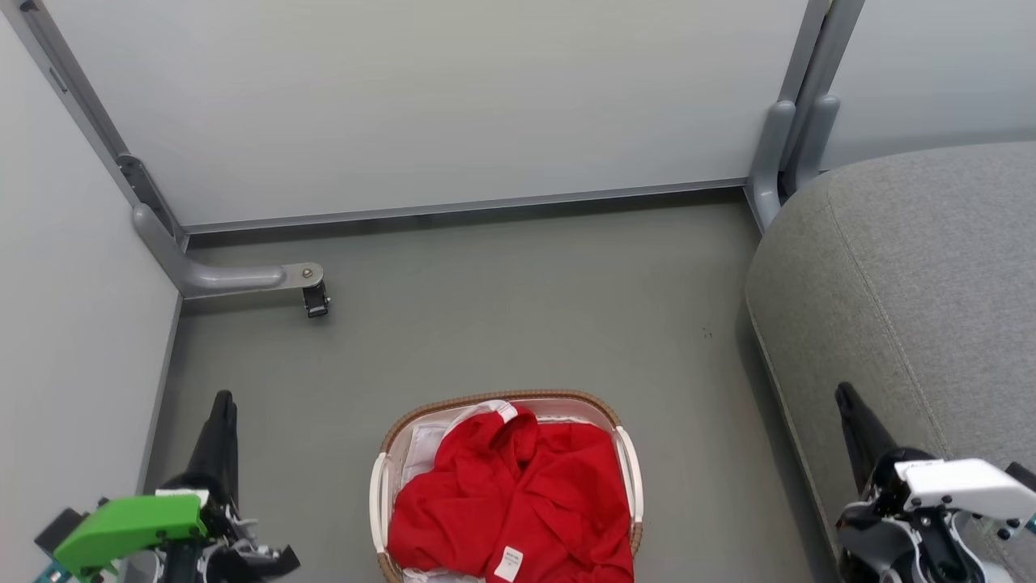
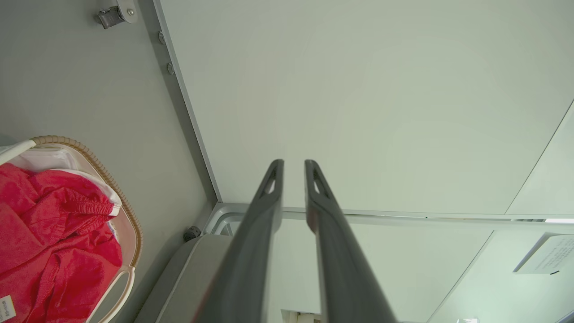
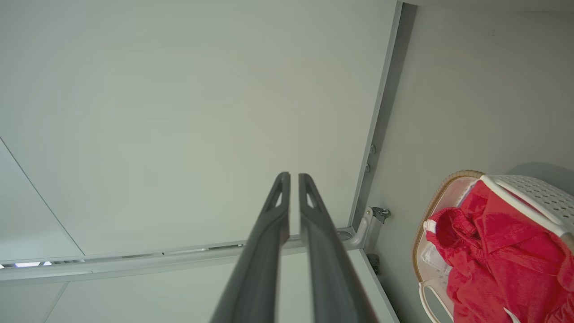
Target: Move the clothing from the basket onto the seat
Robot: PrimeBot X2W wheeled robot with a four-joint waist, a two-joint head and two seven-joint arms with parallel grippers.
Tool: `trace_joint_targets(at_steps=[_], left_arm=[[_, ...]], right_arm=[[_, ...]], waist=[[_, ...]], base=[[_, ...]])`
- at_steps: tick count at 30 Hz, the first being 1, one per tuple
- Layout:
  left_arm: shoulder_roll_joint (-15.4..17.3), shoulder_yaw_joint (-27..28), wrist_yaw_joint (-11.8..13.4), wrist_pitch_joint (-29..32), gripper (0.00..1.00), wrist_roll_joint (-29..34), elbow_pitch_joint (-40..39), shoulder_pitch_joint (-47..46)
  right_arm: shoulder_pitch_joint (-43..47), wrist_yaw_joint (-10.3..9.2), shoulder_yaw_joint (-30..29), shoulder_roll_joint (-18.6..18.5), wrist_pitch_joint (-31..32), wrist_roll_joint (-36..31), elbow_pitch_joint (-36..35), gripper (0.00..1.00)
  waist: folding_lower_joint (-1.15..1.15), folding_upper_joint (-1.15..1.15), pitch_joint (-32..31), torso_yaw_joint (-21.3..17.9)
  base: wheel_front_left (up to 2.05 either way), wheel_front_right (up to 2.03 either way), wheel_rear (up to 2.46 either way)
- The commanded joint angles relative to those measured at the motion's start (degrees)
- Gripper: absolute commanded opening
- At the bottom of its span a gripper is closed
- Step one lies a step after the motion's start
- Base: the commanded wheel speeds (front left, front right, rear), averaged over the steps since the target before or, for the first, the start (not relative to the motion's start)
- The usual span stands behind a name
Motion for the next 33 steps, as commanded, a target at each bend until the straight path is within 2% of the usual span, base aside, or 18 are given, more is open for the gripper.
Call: trace_joint_targets(at_steps=[1,9,18,26,33], left_arm=[[0.0,-0.1,0.0,-0.1,1.00,0.0,0.1,0.1],[-0.1,-2.6,0.0,-2.0,1.00,1.2,0.0,1.2],[0.0,-4.3,0.5,-4.5,1.00,6.0,-1.3,1.7],[0.0,-5.5,1.7,-6.4,1.00,14.4,-3.7,1.8],[0.1,-7.2,2.5,-8.0,1.00,24.8,-5.8,1.8]], right_arm=[[0.1,-0.01,0.1,0.0,-0.1,0.0,0.1,1.00],[1.5,-0.01,1.3,0.2,-2.1,-0.6,0.1,1.00],[2.0,-0.01,1.6,0.0,-4.5,-3.9,0.1,1.00],[2.2,0.00,0.6,-0.1,-6.4,-10.6,-1.3,1.00],[2.3,0.00,0.5,-0.1,-8.0,-18.8,-3.5,1.00]], waist=[[0.00,0.00,0.0,0.0],[0.00,0.00,0.0,0.0],[0.00,0.00,0.1,0.0],[0.00,0.00,0.2,0.1],[0.00,0.00,0.3,0.0]], base=[[0.00,0.00,0.00],[0.00,0.00,0.00],[0.00,0.00,0.00],[0.00,0.00,0.00],[0.00,0.00,0.00]])
